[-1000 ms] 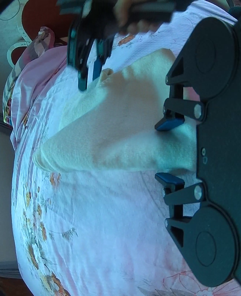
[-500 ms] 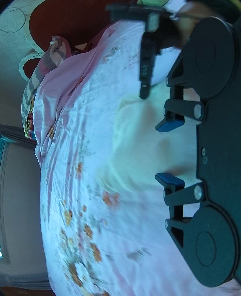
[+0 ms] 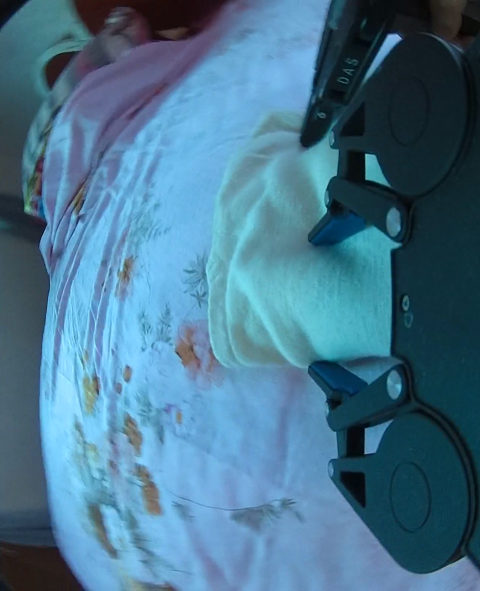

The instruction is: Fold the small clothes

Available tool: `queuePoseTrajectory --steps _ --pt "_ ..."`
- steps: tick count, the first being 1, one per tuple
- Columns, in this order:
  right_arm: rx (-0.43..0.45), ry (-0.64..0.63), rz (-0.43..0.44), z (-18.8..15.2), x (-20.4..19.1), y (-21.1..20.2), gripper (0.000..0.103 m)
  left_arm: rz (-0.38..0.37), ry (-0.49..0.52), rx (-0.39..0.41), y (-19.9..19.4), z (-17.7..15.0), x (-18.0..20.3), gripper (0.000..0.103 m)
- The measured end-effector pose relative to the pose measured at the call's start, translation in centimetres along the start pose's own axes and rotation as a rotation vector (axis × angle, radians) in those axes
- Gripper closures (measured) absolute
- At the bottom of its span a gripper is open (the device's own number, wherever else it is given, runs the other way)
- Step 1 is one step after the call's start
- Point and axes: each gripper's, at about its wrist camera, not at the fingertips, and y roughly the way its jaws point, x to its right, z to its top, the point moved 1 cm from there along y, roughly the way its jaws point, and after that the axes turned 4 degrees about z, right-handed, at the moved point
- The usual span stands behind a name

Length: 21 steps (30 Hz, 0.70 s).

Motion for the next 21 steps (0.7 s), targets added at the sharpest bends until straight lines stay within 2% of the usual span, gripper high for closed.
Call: queuePoseTrajectory --steps 2,4,6,9,10,11,14,16,18,19,21 --pt "0.023 -0.032 0.006 0.6 -0.6 -1.6 0.098 -0.005 0.012 0.030 -1.7 -0.3 0.1 0.041" --pt "0.080 -0.032 0.061 0.6 -1.5 -4.1 0.098 -0.002 0.038 0.081 -3.9 -1.4 0.5 0.042" --pt "0.100 -0.060 0.105 -0.5 -3.0 -5.7 0.098 -0.033 0.040 0.081 -5.3 -3.1 0.7 0.042" --pt "0.056 -0.108 0.072 -3.6 -4.0 -5.7 0.098 -0.019 0.051 0.086 -6.3 -6.0 1.0 0.041" --pt "0.023 -0.111 0.044 -4.6 -3.7 -4.7 0.098 -0.021 0.057 0.040 -5.5 -6.7 1.1 0.040" --pt "0.014 -0.086 0.052 -5.2 -3.1 -4.3 0.098 -0.024 0.060 -0.014 -4.6 -7.3 1.3 0.040" --pt "0.023 -0.054 0.036 -4.1 -3.3 -6.0 0.098 -0.017 0.069 0.018 -6.5 -7.6 1.9 0.047" --pt "0.072 -0.099 0.067 -4.1 -4.3 -9.0 0.098 -0.037 0.050 0.052 -8.6 -8.1 1.7 0.042" --pt "0.077 -0.108 0.126 -5.4 -5.3 -11.1 0.098 -0.028 0.067 0.074 -9.8 -9.1 1.5 0.039" --pt "0.060 -0.124 0.137 -6.4 -5.9 -11.5 0.098 -0.017 0.079 0.063 -9.7 -9.7 1.4 0.039" --pt "0.012 -0.169 0.100 -8.7 -6.3 -10.9 0.098 -0.007 0.080 0.009 -8.7 -10.9 1.3 0.041"
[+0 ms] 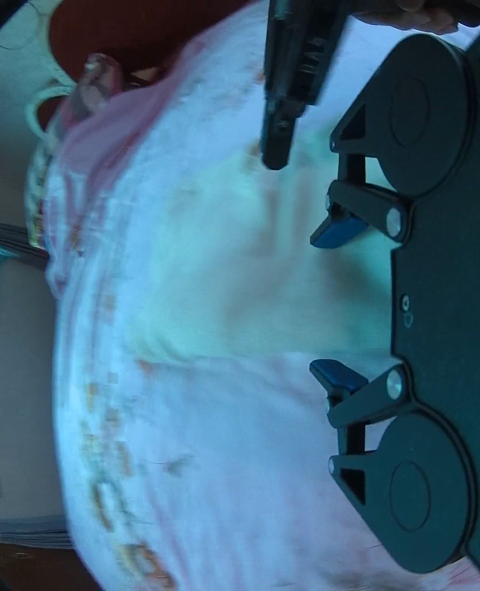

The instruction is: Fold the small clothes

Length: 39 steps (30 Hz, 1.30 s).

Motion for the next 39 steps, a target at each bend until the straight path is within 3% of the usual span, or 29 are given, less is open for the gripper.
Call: queuePoseTrajectory --steps 2,5,8,12,15,19,22,25,34,39 --pt "-0.079 -0.003 -0.053 -2.0 0.4 1.8 0.098 0.008 0.017 -0.013 0.7 -1.0 0.3 0.038" --pt "-0.054 0.010 -0.064 -1.6 -0.2 0.7 0.098 -0.008 0.014 -0.010 -0.5 -0.5 0.6 0.043" --pt "0.013 -0.004 -0.032 -1.5 -1.4 -2.0 0.098 -0.005 0.008 0.042 -2.4 -0.9 0.4 0.039" --pt "-0.093 -0.005 -0.068 -3.7 -1.0 -0.3 0.098 0.005 0.037 -0.028 -0.6 -2.2 0.7 0.037" --pt "-0.053 0.079 -0.046 -3.5 -0.3 -1.1 0.098 -0.005 0.001 -0.018 -1.7 -1.8 0.3 0.040" --pt "0.015 0.061 -0.029 -2.8 -0.8 -3.4 0.098 0.006 0.008 0.054 -3.3 -1.5 0.2 0.036" --pt "-0.070 0.094 -0.070 -3.8 0.0 -1.8 0.098 0.019 0.027 -0.029 -1.2 -2.0 0.5 0.038" --pt "-0.049 0.230 -0.001 -4.1 1.5 -2.6 0.098 0.011 0.020 -0.027 -1.4 -2.4 0.5 0.038" --pt "-0.063 0.356 0.092 -4.0 2.7 -3.6 0.098 0.009 0.012 -0.023 -1.4 -2.6 0.4 0.037" --pt "-0.061 0.324 0.053 -4.0 2.3 -3.7 0.098 0.007 0.014 -0.010 -1.8 -2.3 0.5 0.038"
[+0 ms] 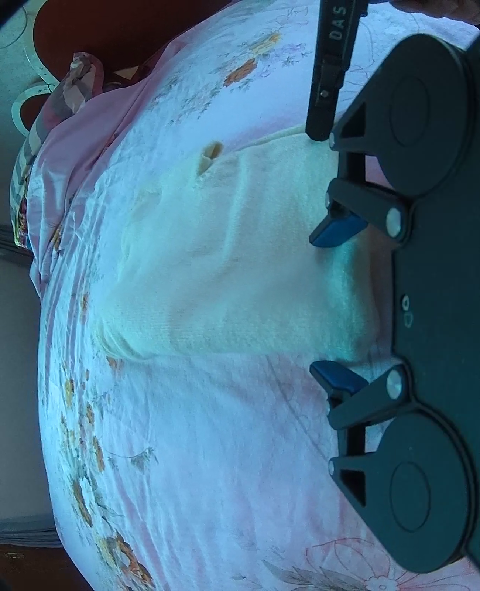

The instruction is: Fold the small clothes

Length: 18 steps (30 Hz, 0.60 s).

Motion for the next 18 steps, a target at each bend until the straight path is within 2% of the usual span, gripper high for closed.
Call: queuePoseTrajectory --steps 3,8,12,13,15,17,18 --pt "-0.004 0.001 0.012 0.1 0.1 0.2 0.098 0.007 0.016 0.006 -0.1 0.1 0.3 0.038" --pt "-0.029 -0.062 -0.036 -0.3 -0.5 1.1 0.098 0.021 0.005 -0.026 0.8 0.1 0.5 0.035" --pt "0.024 -0.082 -0.024 0.3 -1.2 -0.2 0.097 0.017 0.002 -0.021 0.0 0.6 0.3 0.035" --pt "0.013 -0.076 -0.022 0.2 -1.1 0.0 0.097 0.024 0.006 -0.020 0.0 0.7 0.3 0.035" --pt "-0.035 -0.069 -0.026 -0.2 -0.8 0.9 0.089 0.033 0.006 -0.023 0.1 0.8 0.3 0.035" --pt "-0.037 -0.095 -0.042 -0.4 -0.9 1.1 0.085 0.030 -0.003 -0.028 0.1 0.9 0.1 0.035" --pt "-0.033 -0.091 -0.055 -0.2 -1.0 0.9 0.072 0.032 -0.004 -0.026 0.0 0.9 0.0 0.035"
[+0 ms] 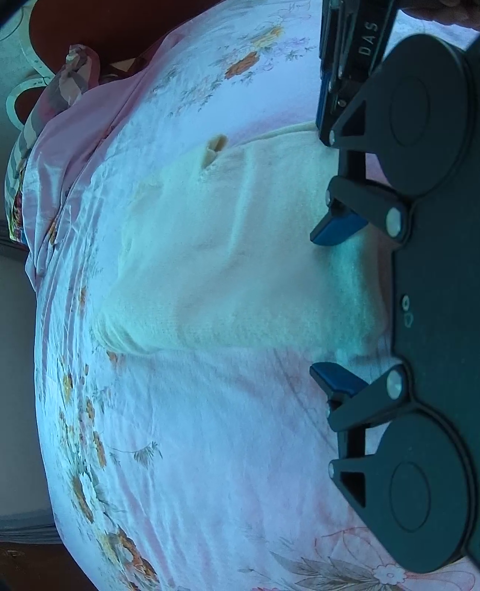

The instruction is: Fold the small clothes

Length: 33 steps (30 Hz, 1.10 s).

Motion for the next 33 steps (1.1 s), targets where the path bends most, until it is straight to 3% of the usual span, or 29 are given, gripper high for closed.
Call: queuePoseTrajectory --steps 1,2,3,6,21,27,33 --pt "0.016 0.011 0.007 0.2 0.0 -0.4 0.063 0.002 0.003 0.004 -0.1 0.1 0.0 0.035" --pt "0.039 0.020 0.023 0.5 0.0 -0.8 0.041 0.002 0.006 0.010 -0.2 0.3 -0.1 0.035" --pt "0.058 0.015 0.022 0.8 -0.2 -1.1 0.029 0.003 0.010 0.016 -0.3 0.6 -0.1 0.035" --pt "0.069 -0.031 0.005 1.5 -0.7 -1.1 0.029 0.012 0.014 0.028 -0.3 1.6 -0.1 0.035" --pt "0.050 0.037 0.012 4.4 1.5 1.1 0.029 0.006 0.031 0.037 1.4 5.0 -1.1 0.033" --pt "0.048 0.116 0.029 5.9 3.6 2.4 0.029 -0.040 -0.035 0.012 3.1 6.7 -2.7 0.041" --pt "0.053 0.204 0.103 7.9 5.4 3.8 0.029 -0.159 -0.082 -0.026 4.8 7.9 -3.1 0.040"
